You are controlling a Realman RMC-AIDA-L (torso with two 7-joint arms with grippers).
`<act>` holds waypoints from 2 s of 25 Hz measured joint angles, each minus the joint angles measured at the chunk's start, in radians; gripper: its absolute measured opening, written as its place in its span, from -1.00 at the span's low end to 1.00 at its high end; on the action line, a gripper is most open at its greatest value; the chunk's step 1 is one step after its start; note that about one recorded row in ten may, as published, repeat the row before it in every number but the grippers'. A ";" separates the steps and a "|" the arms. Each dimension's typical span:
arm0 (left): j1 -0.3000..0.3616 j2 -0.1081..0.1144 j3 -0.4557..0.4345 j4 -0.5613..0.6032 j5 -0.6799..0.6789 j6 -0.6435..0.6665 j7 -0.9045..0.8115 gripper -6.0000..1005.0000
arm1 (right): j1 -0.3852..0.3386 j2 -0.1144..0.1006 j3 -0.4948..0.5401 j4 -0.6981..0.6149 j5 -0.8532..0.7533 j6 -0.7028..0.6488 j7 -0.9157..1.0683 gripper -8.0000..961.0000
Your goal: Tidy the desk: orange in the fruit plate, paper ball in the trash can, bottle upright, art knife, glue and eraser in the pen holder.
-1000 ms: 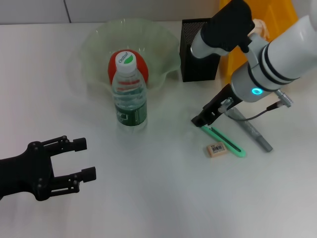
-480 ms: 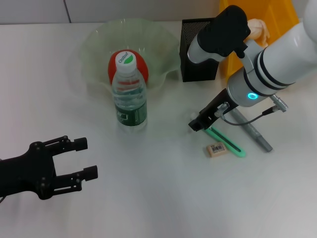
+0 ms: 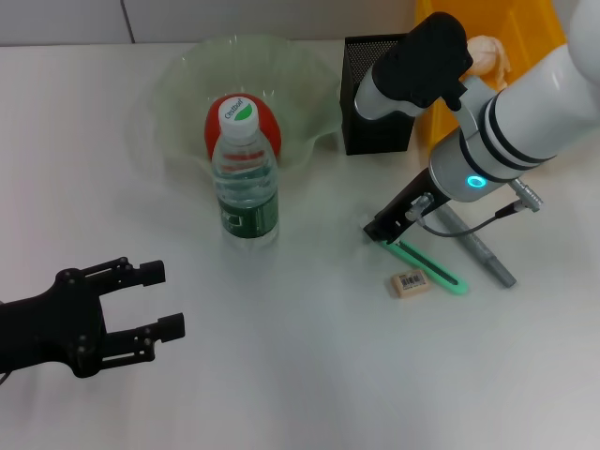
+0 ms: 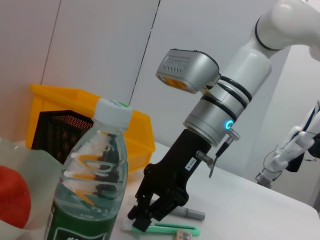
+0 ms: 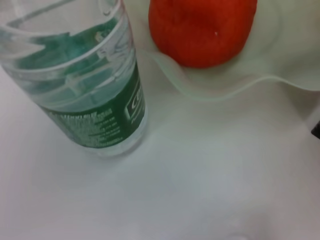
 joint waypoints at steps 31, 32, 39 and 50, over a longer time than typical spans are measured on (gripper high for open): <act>0.002 0.003 0.000 0.000 0.000 0.001 0.000 0.56 | -0.032 -0.006 0.003 -0.128 -0.063 -0.114 0.012 -0.87; 0.002 0.003 0.000 0.000 0.000 0.001 0.000 0.56 | -0.034 -0.004 0.002 -0.129 -0.071 -0.114 0.015 -0.83; 0.000 0.005 0.000 0.000 0.000 0.000 0.000 0.56 | -0.047 -0.002 0.001 -0.142 -0.076 -0.126 0.023 -0.42; 0.000 0.003 0.000 0.000 0.000 -0.013 0.000 0.56 | -0.049 -0.002 0.000 -0.134 -0.076 -0.123 0.027 -0.29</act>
